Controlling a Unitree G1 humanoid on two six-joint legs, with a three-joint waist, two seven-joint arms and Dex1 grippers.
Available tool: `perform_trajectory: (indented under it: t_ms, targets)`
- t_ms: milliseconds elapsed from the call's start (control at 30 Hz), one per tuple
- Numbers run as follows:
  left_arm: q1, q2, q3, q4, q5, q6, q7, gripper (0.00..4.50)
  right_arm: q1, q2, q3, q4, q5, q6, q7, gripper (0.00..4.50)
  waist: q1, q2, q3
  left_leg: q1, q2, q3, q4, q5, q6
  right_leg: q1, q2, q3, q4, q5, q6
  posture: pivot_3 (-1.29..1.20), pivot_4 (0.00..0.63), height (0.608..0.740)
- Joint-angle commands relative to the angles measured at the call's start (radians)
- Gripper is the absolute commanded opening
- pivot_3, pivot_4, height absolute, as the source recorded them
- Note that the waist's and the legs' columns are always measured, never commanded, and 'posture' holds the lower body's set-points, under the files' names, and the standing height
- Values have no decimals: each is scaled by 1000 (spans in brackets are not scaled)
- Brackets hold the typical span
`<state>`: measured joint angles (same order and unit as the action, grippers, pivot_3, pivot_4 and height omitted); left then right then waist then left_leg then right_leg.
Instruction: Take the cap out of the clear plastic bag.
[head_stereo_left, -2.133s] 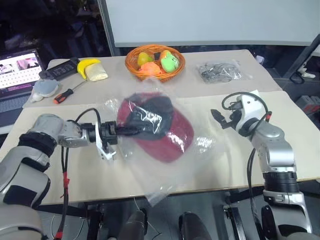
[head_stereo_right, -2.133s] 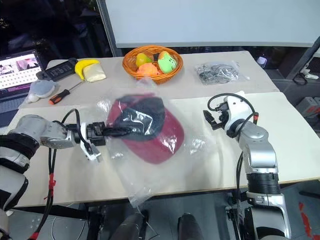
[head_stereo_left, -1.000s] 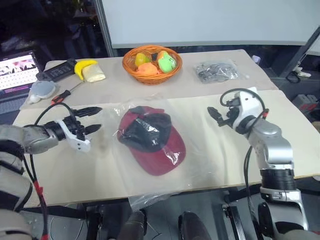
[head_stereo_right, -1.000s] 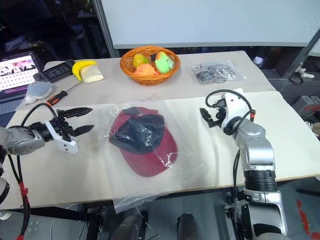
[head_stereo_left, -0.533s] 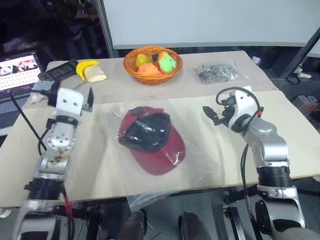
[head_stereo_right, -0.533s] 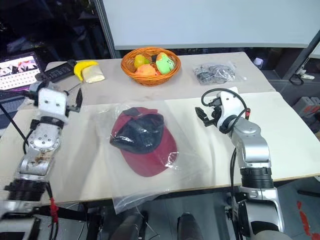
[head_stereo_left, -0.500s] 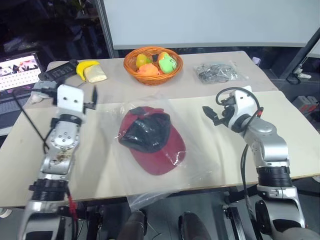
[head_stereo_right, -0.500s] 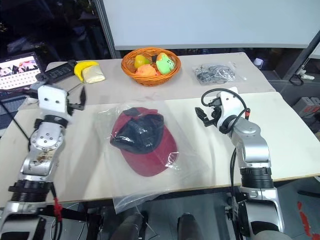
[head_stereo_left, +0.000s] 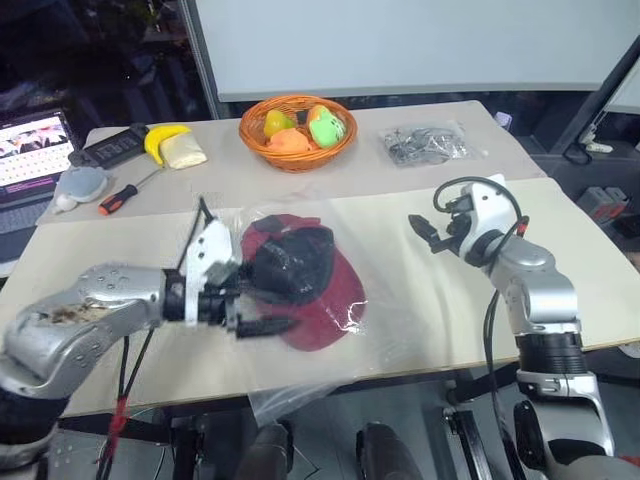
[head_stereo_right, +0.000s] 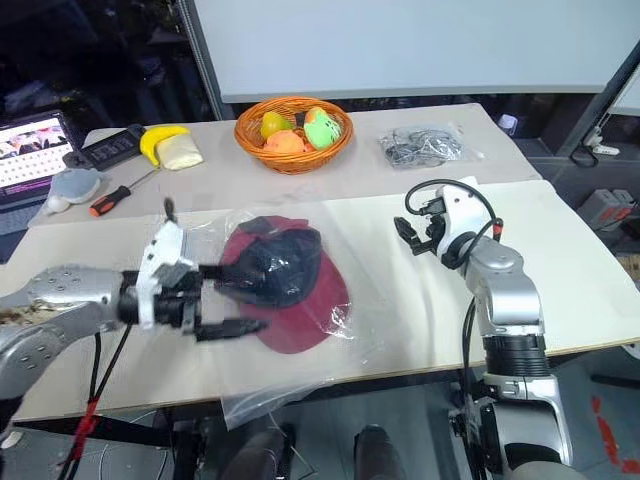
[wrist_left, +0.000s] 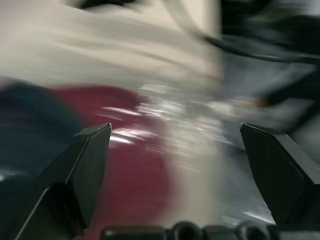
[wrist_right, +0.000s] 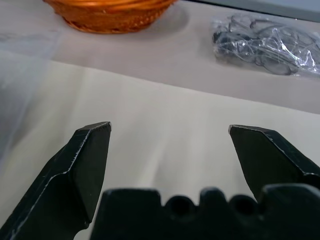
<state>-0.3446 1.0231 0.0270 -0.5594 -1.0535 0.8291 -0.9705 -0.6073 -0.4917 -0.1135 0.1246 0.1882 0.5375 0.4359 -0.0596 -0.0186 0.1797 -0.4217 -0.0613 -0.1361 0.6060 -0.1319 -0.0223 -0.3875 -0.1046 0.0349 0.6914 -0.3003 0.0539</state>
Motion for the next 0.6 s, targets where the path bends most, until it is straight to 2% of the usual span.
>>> perform_trajectory:
  t_ms: [33,167,300,433,500,600]
  targets:
    - [-21,-43,-19,-16,-128,71,-51,4406,-8,-28,-28,-13,-5,-40,2,4500,4,0,0,0,1,0,0,0,0,0,0,0,0,0,0,0,150,740]
    - [-26,-70,-97,-27,-65,86,-86,4406,-5,-42,-33,-34,1,-28,4,4500,9,0,0,0,2,2,0,0,0,0,2,2,-2,1,-1,0,150,740]
    - [-51,-60,-313,-27,281,-45,-114,4406,18,-60,-50,-69,9,-11,7,4500,15,0,0,0,4,4,-1,-1,1,0,6,4,-5,3,-4,0,150,740]
    - [-73,-74,-410,13,472,-142,-124,4406,34,-63,-56,-94,14,0,1,4500,15,0,0,0,6,5,-1,-1,1,0,9,5,-7,4,-4,0,150,740]
    - [-84,-63,-485,40,647,-240,-107,4406,44,-66,-63,-113,20,10,-2,4500,16,0,0,0,7,5,-2,-1,1,-1,9,6,-8,4,-4,0,150,740]
    - [-91,-68,-540,94,822,-348,-78,4406,49,-68,-67,-127,23,20,-7,4500,16,0,0,0,7,5,-2,-1,1,-1,9,6,-8,4,-4,0,150,740]
